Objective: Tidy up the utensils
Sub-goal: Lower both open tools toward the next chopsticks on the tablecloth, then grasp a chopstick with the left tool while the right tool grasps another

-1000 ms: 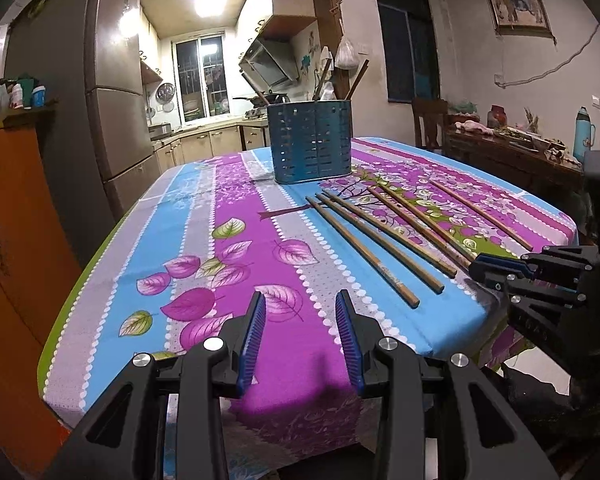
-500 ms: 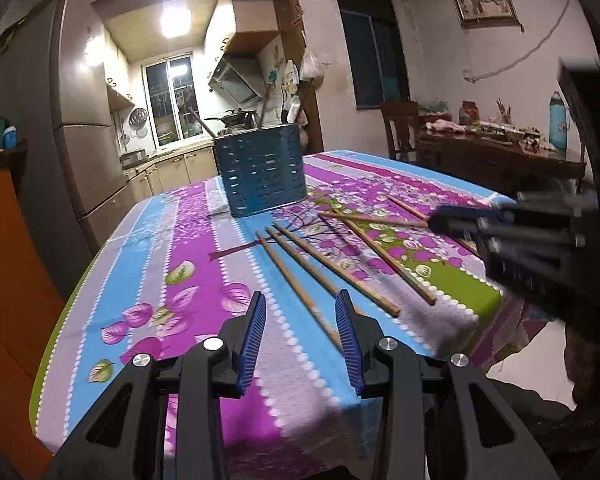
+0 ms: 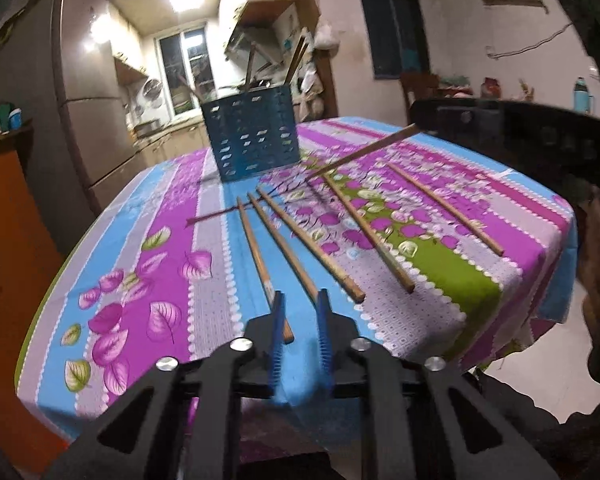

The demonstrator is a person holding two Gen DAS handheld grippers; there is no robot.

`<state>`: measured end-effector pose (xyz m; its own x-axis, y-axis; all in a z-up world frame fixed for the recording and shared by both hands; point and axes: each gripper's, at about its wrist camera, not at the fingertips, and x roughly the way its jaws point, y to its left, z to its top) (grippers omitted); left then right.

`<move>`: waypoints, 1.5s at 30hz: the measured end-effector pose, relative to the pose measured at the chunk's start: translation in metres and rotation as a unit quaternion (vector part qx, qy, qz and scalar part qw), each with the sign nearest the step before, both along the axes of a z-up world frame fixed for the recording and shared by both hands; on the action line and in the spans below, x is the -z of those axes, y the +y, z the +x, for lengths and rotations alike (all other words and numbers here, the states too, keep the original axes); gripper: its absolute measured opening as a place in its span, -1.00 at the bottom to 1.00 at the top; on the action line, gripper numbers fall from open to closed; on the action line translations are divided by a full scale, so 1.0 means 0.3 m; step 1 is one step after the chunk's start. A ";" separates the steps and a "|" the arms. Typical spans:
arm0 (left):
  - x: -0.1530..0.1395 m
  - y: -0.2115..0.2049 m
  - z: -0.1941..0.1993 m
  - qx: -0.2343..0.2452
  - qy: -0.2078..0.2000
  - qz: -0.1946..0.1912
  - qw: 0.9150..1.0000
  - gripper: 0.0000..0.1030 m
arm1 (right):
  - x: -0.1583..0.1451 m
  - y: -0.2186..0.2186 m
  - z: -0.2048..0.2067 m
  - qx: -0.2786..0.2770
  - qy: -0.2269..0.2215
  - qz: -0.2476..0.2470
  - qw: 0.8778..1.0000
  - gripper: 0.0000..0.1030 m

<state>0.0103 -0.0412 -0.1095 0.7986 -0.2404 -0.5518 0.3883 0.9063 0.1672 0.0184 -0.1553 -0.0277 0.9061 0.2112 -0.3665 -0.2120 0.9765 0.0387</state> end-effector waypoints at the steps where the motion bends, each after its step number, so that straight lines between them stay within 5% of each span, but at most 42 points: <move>1: 0.005 -0.010 0.002 -0.006 0.003 0.005 1.000 -0.75 | 0.004 -0.005 -0.002 -0.004 0.001 0.000 1.000 -0.91; 21: 0.049 -0.094 0.036 -0.035 0.018 0.046 0.998 -0.75 | 0.039 -0.053 -0.026 -0.042 0.019 0.016 0.999 -0.90; 33: 0.054 -0.076 0.047 -0.038 0.020 0.031 0.999 -0.84 | 0.045 -0.061 -0.030 -0.044 0.018 0.017 0.999 -0.90; 45: -0.093 -0.005 0.036 -0.068 -0.057 -0.003 0.996 -0.85 | -0.019 -0.071 -0.036 -0.041 -0.023 0.010 0.999 -0.91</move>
<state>0.0211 -0.0426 -0.0815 0.8811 -0.1283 -0.4553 0.2405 0.9503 0.1976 0.0076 -0.1768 -0.0219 0.9015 0.2918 -0.3197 -0.2930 0.9550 0.0456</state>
